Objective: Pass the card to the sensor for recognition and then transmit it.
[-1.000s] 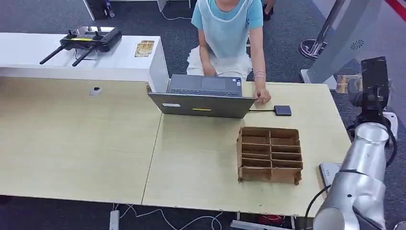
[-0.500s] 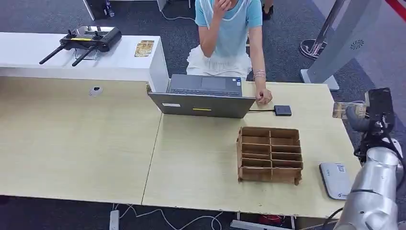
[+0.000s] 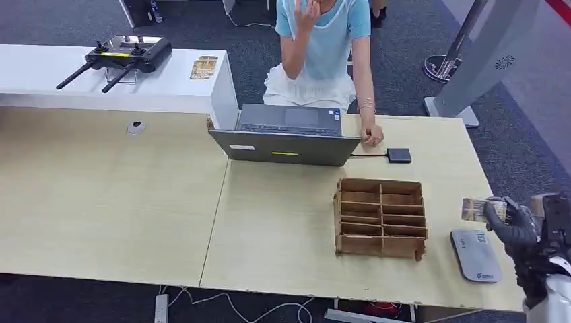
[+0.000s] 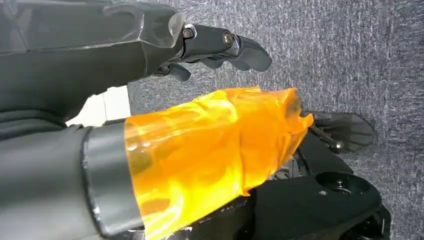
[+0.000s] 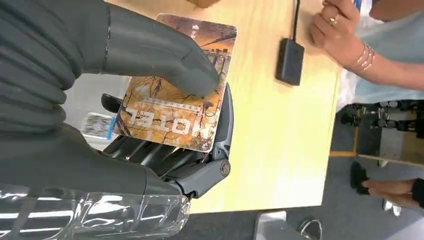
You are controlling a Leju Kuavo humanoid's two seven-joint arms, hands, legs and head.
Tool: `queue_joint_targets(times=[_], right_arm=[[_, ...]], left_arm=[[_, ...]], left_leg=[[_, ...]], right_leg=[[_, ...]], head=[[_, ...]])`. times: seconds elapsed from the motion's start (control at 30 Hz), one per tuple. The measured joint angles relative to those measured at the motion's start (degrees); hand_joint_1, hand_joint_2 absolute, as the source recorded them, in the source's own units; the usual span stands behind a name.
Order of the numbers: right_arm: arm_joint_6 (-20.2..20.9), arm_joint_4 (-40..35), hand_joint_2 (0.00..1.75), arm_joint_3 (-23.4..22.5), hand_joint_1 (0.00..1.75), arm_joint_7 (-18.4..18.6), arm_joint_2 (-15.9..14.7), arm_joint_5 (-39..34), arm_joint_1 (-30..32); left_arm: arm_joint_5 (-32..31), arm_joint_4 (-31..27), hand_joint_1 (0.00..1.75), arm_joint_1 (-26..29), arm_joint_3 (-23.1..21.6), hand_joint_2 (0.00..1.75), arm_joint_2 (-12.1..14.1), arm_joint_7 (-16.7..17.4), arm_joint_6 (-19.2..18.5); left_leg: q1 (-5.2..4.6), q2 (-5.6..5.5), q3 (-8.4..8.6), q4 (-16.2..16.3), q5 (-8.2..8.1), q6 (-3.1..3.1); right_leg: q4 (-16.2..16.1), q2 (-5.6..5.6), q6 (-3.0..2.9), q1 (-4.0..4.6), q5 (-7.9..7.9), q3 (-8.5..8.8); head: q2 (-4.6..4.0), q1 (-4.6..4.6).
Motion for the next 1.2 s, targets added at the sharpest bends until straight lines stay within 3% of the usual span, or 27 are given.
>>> queue_joint_targets(times=[0.5, 1.2], right_arm=[[-1.60, -4.08, 1.75, 1.88, 1.75, 1.84, -5.55, -3.32, 8.02], [-0.74, -4.33, 1.75, 2.99, 1.75, 1.97, -6.55, -1.04, 10.37]], left_arm=[[-0.15, 0.00, 0.00, 0.00, 0.35, 0.00, 0.02, 0.00, -0.07], [-0.09, 0.00, 0.00, -0.03, 0.35, 0.00, 0.00, -1.33, -0.68]], left_leg=[[-0.02, 0.11, 0.02, 0.00, 0.00, 0.01], [-0.02, 0.13, 0.02, 0.00, -0.01, 0.01]], right_leg=[[0.00, 0.08, 0.00, -0.02, 0.00, -0.01], [0.00, 0.11, 0.00, -0.02, 0.00, -0.03]], head=[[-0.02, -0.02], [-0.02, -0.04]])
